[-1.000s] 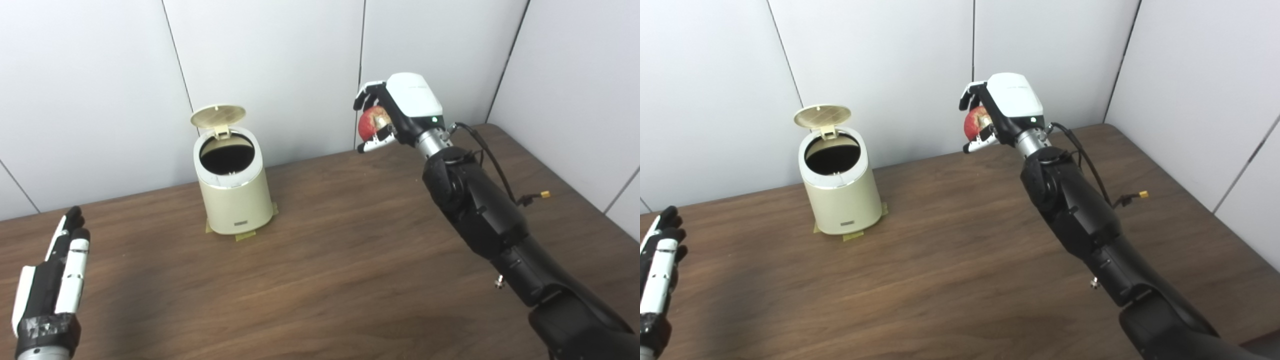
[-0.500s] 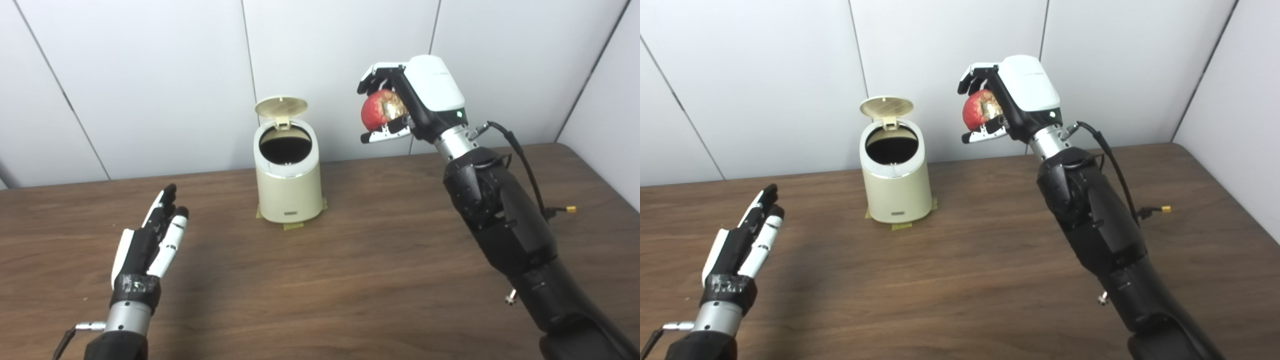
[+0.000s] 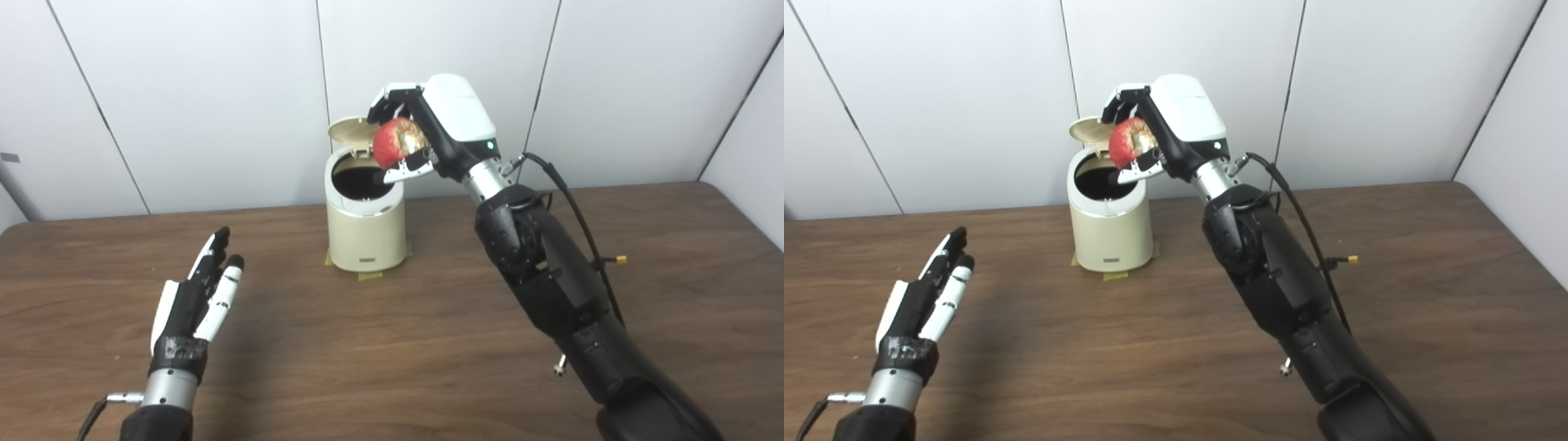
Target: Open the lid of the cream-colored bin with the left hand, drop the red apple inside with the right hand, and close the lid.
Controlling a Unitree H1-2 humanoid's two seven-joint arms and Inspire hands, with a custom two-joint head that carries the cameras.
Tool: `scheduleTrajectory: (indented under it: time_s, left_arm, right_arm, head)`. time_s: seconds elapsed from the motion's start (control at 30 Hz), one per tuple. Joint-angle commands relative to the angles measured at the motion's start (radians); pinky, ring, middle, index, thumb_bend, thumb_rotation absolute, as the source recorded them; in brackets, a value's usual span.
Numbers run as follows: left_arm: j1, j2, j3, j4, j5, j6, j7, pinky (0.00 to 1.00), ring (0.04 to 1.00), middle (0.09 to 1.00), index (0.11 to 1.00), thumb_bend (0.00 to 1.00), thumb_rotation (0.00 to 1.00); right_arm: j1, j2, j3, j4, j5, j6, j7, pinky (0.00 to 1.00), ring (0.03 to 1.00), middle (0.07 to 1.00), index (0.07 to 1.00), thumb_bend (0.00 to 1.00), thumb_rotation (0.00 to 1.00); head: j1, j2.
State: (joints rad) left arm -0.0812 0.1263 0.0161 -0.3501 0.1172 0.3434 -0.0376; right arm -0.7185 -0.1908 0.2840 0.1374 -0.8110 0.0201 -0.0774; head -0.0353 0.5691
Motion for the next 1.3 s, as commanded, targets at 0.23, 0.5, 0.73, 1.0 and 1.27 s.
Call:
scheduleTrajectory:
  time_s: [0.23, 0.5, 0.73, 1.0, 1.27]
  left_arm:
    - [-0.030, -0.026, -0.018, -0.018, 0.022, -0.035, 0.017, 1.00, 0.995, 0.980, 0.967, 0.37, 0.72]
    - [-0.035, -0.036, -0.019, -0.027, 0.017, -0.016, 0.015, 1.00, 1.000, 0.988, 0.961, 0.34, 0.69]
    - [-0.041, -0.041, -0.020, -0.038, 0.008, -0.006, 0.006, 1.00, 1.000, 0.998, 0.966, 0.33, 0.69]
    - [-0.042, -0.048, -0.021, -0.053, 0.005, 0.016, 0.004, 1.00, 1.000, 0.992, 0.954, 0.34, 0.67]
    - [-0.040, -0.059, -0.019, -0.065, 0.002, 0.034, 0.006, 1.00, 1.000, 0.994, 0.968, 0.36, 0.69]
  right_arm:
    - [-0.106, 0.010, 0.018, 0.090, 0.007, -0.061, -0.047, 0.37, 0.391, 0.521, 0.532, 0.51, 0.00]
    - [-0.138, 0.024, 0.026, 0.142, 0.006, -0.064, -0.061, 0.36, 0.390, 0.520, 0.530, 0.51, 0.00]
    - [-0.158, 0.051, 0.018, 0.171, 0.026, -0.048, -0.062, 0.38, 0.394, 0.524, 0.522, 0.51, 0.00]
    - [-0.178, 0.066, 0.026, 0.207, 0.028, -0.027, -0.048, 0.36, 0.386, 0.518, 0.537, 0.51, 0.00]
    - [-0.181, 0.067, 0.030, 0.238, 0.033, -0.034, -0.056, 0.36, 0.388, 0.510, 0.535, 0.51, 0.00]
  head:
    - [0.015, 0.000]
    - [0.010, 0.008]
    - [0.010, 0.021]
    - [0.016, 0.035]
    - [0.028, 0.047]
